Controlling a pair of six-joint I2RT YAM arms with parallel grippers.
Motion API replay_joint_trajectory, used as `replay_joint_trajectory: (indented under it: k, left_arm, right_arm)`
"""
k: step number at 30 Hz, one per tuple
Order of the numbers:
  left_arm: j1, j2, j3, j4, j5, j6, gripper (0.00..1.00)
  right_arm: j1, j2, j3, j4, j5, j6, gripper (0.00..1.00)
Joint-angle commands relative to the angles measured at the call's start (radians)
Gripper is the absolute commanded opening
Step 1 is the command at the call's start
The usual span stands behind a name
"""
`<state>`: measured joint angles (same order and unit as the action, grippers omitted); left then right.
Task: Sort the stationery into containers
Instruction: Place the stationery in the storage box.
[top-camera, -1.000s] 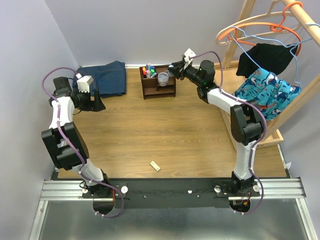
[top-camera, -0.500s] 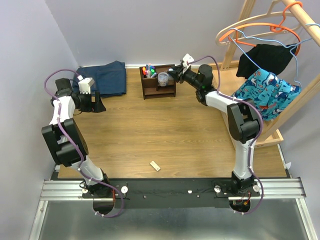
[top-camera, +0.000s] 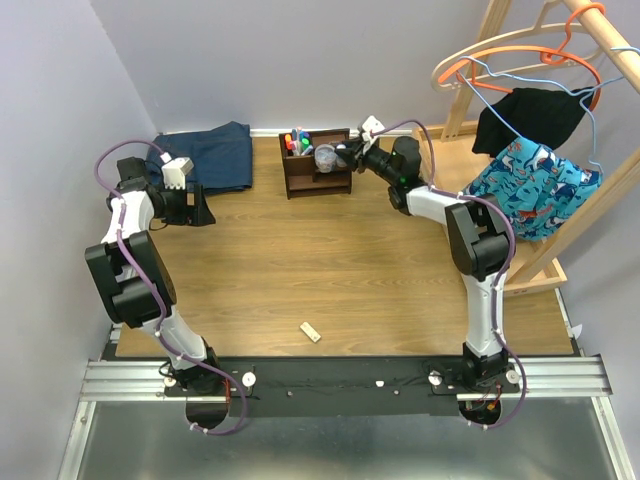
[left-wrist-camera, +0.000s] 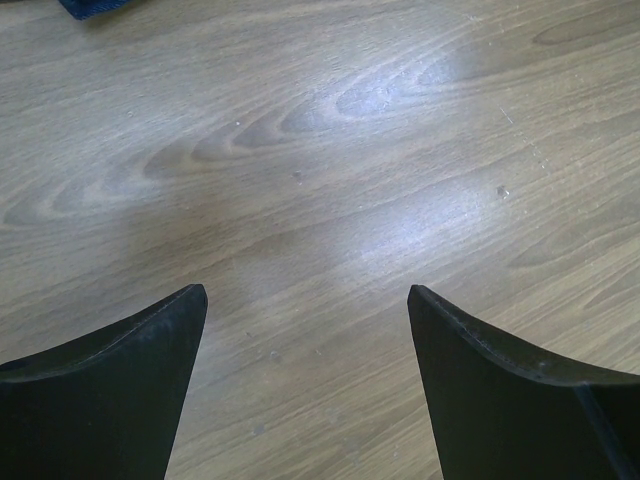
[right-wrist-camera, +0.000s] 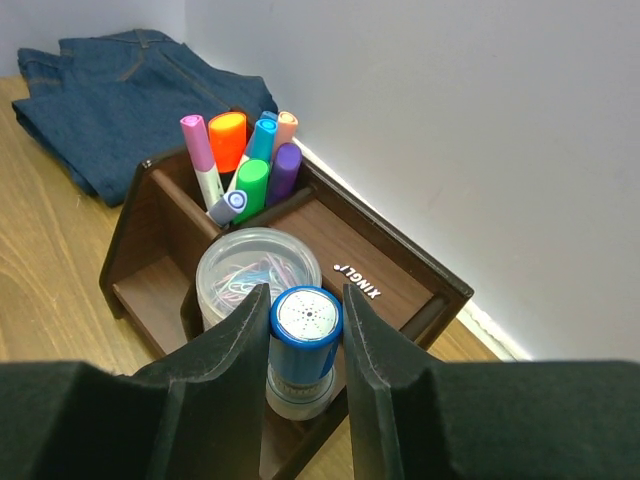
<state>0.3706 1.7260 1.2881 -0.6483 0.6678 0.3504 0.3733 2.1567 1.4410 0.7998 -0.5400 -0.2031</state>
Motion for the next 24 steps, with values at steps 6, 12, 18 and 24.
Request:
replay_joint_trajectory:
  k: [6, 12, 18, 24]
  left_arm:
    - [-0.019, 0.012, 0.017, 0.009, -0.017, 0.016, 0.91]
    - [-0.021, 0.036, 0.028, 0.015, -0.019, 0.018, 0.91]
    - [-0.025, 0.063, 0.048, 0.026, -0.014, 0.015, 0.91]
    - [-0.03, 0.06, 0.042, 0.021, -0.011, 0.016, 0.91]
  right_arm:
    - [0.001, 0.058, -0.01, 0.151, 0.018, -0.01, 0.28]
    - [-0.001, 0.112, 0.019, 0.199, 0.044, -0.006, 0.29]
    - [-0.002, 0.134, 0.018, 0.246, 0.09, 0.004, 0.46]
    - [-0.002, 0.111, -0.01, 0.285, 0.126, -0.002, 0.59]
